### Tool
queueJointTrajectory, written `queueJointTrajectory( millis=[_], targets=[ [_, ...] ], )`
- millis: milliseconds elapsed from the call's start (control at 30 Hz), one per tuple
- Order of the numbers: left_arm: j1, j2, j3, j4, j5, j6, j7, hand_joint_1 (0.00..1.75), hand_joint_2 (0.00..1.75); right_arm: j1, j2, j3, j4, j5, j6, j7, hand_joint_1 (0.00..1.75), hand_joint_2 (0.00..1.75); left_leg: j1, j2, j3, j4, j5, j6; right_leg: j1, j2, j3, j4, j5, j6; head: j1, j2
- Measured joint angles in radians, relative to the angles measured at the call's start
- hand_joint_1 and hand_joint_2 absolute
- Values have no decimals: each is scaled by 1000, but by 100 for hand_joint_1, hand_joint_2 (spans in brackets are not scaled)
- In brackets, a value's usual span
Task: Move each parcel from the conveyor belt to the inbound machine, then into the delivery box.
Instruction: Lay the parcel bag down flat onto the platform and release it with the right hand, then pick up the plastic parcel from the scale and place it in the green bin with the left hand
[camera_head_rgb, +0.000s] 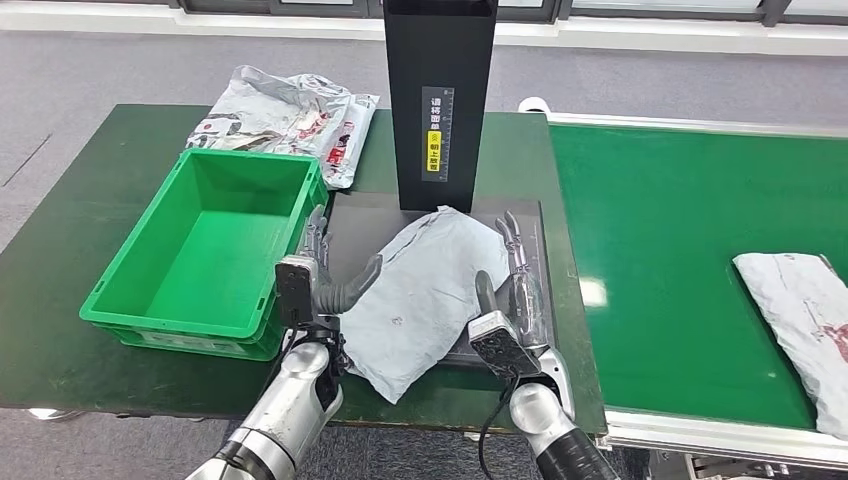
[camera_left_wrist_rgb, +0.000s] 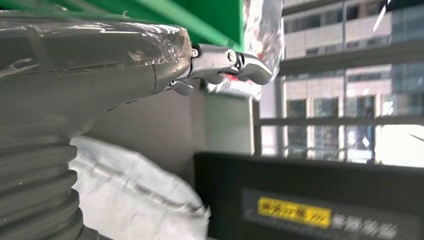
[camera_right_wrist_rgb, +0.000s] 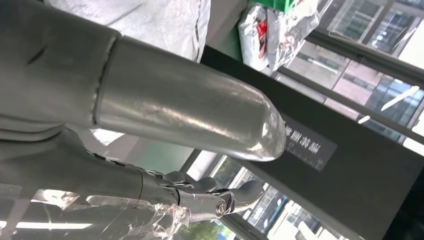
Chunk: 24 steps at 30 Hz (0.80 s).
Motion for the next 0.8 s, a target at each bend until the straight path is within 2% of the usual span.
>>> queueJointTrajectory(
  millis=[800],
  targets=[
    [-14,0,-21,74,-3,-1,0,0,175,18,2,-15,-18,-1,0,0,0,0,0,0,0,0,0,0,0,0,0,0,0,0,0,0]
  ],
)
